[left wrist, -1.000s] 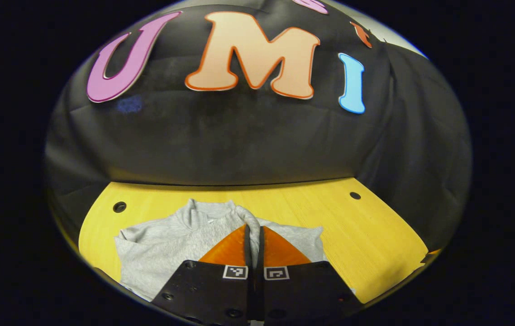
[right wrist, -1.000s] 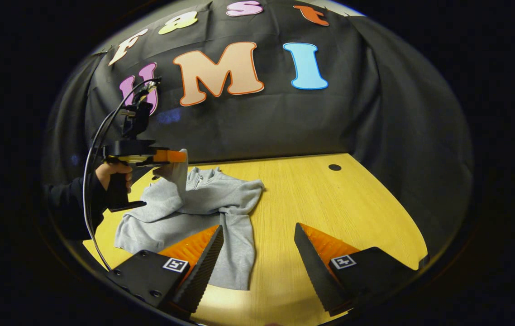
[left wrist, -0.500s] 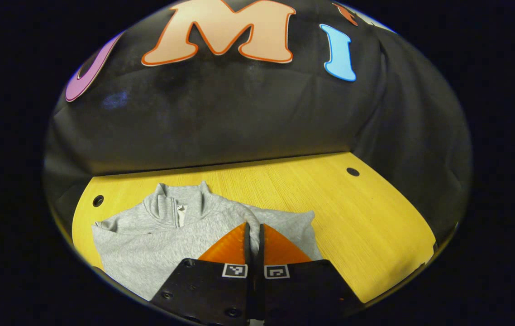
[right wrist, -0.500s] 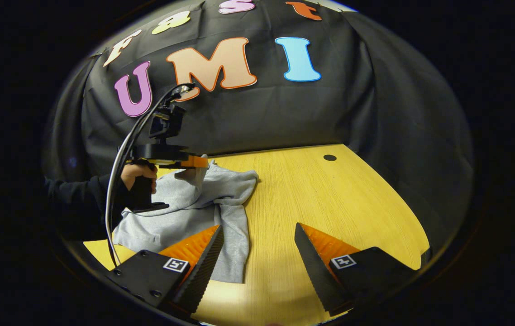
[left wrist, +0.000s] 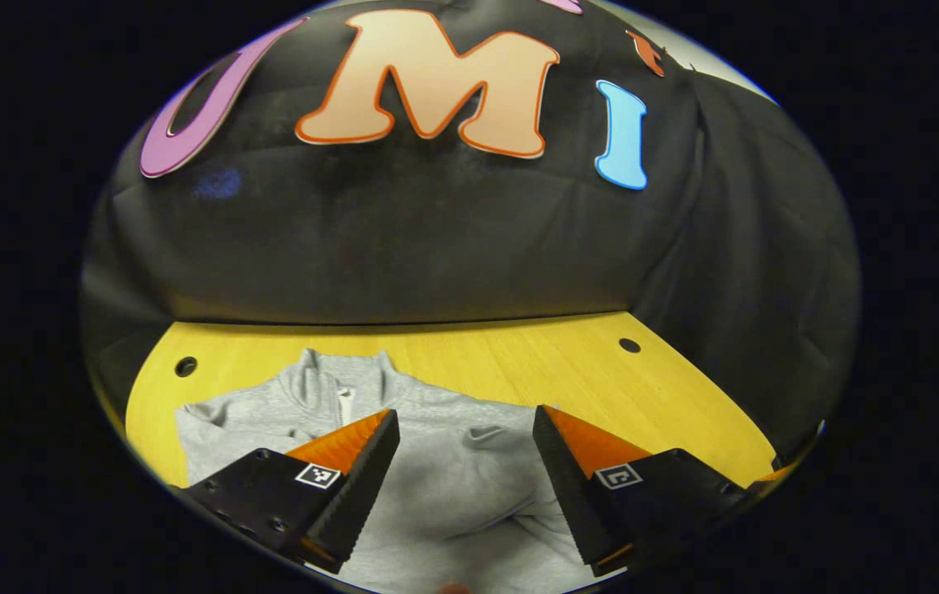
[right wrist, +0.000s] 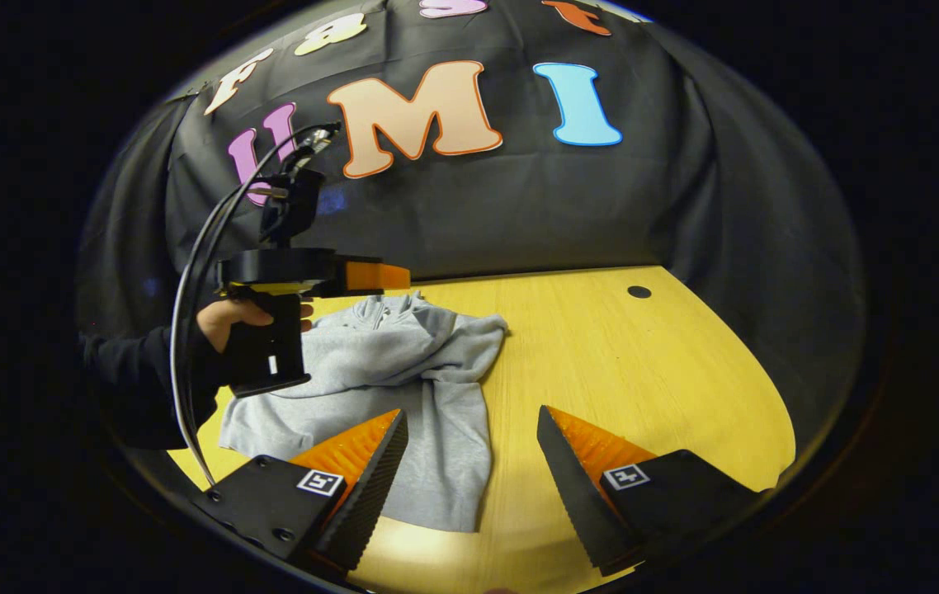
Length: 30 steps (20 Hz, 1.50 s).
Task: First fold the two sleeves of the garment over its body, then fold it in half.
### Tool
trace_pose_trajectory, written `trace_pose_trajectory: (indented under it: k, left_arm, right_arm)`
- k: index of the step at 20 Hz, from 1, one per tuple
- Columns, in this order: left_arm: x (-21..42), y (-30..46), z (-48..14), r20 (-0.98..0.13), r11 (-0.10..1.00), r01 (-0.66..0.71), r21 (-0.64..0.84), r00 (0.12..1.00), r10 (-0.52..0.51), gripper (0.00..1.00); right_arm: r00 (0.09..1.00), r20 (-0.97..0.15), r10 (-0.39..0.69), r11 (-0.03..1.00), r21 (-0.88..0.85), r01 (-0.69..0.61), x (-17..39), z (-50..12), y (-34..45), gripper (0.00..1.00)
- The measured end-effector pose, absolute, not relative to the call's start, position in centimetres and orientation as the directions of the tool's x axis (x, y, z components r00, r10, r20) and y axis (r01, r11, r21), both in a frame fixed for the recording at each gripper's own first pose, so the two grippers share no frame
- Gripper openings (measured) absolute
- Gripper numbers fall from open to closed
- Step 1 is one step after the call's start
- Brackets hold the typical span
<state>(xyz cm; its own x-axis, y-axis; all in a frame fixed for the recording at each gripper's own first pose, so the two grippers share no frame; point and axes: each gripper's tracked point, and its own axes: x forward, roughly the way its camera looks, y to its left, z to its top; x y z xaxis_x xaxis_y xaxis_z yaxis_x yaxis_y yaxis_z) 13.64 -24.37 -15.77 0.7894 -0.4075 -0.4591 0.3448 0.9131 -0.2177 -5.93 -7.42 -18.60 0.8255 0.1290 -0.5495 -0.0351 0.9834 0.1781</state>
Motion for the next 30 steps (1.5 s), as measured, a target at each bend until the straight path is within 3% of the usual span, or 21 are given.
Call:
trace_pose_trajectory:
  k: [5, 8, 11, 20, 23, 30]
  left_arm:
    - [11.4, -15.9, -14.4, -0.442, 0.954, 0.272, -0.125, 0.846, -0.299, 0.95]
    - [9.3, -11.3, -15.1, -0.456, 0.968, 0.233, -0.097, 0.854, -0.251, 0.95]
    - [6.8, -6.9, -16.7, -0.496, 0.981, 0.173, -0.089, 0.846, -0.194, 0.95]
    - [-3.7, 0.5, -23.6, -0.683, 0.991, 0.109, -0.075, 0.719, -0.131, 0.95]
    - [-6.3, 1.7, -25.4, -0.717, 0.994, 0.083, -0.068, 0.689, -0.106, 0.95]
    - [-10.4, 2.2, -29.4, -0.782, 0.994, 0.023, -0.106, 0.615, -0.097, 0.96]
  right_arm:
    - [0.815, -0.559, 0.156, 0.981, 0.186, -0.06, -4.9, -19.5, -5.6, 0.98]
    - [0.803, -0.571, 0.167, 0.981, 0.18, -0.076, -4.5, -20.3, -4.6, 0.95]
    - [0.796, -0.584, 0.16, 0.985, 0.151, -0.087, -4.6, -20.9, -4.2, 0.98]
    - [0.745, -0.654, 0.132, 0.991, 0.092, -0.095, -6.9, -24.4, -3.4, 0.95]
    - [0.716, -0.686, 0.133, 0.991, 0.079, -0.109, -8.8, -25.8, -3.1, 0.98]
    - [0.657, -0.744, 0.127, 0.991, 0.065, -0.117, -10.2, -28.3, -2.5, 0.95]
